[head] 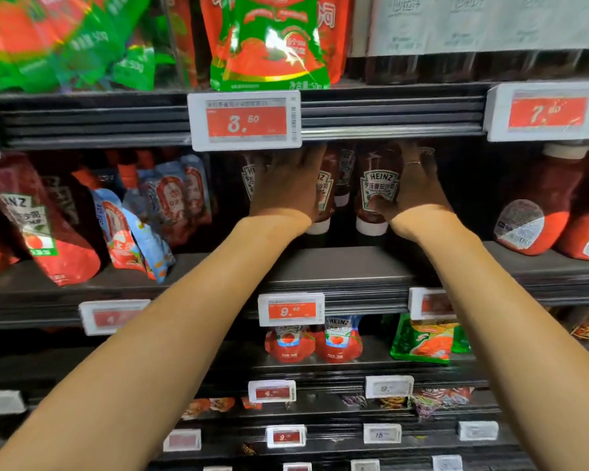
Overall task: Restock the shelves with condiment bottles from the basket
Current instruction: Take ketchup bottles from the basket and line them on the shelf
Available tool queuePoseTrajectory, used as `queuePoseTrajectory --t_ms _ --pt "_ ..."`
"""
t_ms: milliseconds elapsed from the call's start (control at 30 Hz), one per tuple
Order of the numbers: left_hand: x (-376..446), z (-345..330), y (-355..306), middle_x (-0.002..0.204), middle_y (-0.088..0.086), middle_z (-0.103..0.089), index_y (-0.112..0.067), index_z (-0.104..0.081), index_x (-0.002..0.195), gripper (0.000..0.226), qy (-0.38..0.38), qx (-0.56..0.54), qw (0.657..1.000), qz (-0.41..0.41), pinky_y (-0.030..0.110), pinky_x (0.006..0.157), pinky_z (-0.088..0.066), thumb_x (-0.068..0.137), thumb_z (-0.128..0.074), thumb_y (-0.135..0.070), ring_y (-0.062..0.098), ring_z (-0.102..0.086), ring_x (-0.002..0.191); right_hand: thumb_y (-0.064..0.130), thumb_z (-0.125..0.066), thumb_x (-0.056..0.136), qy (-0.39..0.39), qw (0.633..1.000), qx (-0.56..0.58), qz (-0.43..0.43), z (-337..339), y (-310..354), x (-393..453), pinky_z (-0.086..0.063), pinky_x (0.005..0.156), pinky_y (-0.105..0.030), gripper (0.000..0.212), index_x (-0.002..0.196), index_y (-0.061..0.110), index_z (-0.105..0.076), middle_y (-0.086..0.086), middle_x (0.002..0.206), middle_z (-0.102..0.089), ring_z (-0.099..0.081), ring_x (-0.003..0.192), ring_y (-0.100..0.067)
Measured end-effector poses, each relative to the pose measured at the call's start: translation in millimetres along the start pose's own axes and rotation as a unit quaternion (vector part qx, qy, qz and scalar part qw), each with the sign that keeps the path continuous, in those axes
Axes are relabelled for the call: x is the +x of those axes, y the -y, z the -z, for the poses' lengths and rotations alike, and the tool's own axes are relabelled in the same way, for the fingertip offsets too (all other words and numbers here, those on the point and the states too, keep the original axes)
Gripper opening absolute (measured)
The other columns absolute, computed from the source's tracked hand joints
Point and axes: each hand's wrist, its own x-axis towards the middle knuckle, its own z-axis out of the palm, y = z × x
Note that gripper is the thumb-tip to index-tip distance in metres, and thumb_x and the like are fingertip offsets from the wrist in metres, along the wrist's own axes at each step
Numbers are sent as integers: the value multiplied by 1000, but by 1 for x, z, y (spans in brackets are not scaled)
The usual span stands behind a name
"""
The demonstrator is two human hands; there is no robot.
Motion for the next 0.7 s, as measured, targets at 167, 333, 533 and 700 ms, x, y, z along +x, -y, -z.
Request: queuePoseTrajectory --t_ms 167,333,533,700 --pt "17 -14 6 156 9 -41 -24 -23 158 89 -23 57 998 -12 60 116 -22 84 -71 -27 37 -34 145 15 -76 88 16 999 -18 24 -15 5 16 -40 111 -49 87 156 20 -22 -18 150 -43 -47 135 -43" --pt "18 -25 11 157 8 -41 -22 -27 156 86 -55 34 997 -30 63 115 -21 83 -72 -33 37 -33 146 12 -70 91 17 998 8 53 -30 8 23 -39 111 -42 75 154 17 -29 -16 149 -46 -48 135 -38" --pt "-7 -38 36 163 21 -22 -8 -22 157 115 -124 -104 974 159 56 122 1 73 -72 -67 40 -16 152 21 -75 87 6 994 113 -4 -48 -5 19 -41 115 -40 80 152 21 -29 -5 142 -58 -54 133 -26" --pt "-12 -46 47 164 18 -20 -6 2 160 144 1 -337 887 315 38 120 -22 61 -92 -51 34 -22 150 34 -86 74 24 995 90 -21 -60 -9 19 -44 113 -41 95 150 22 -31 -4 141 -59 -54 133 -27"
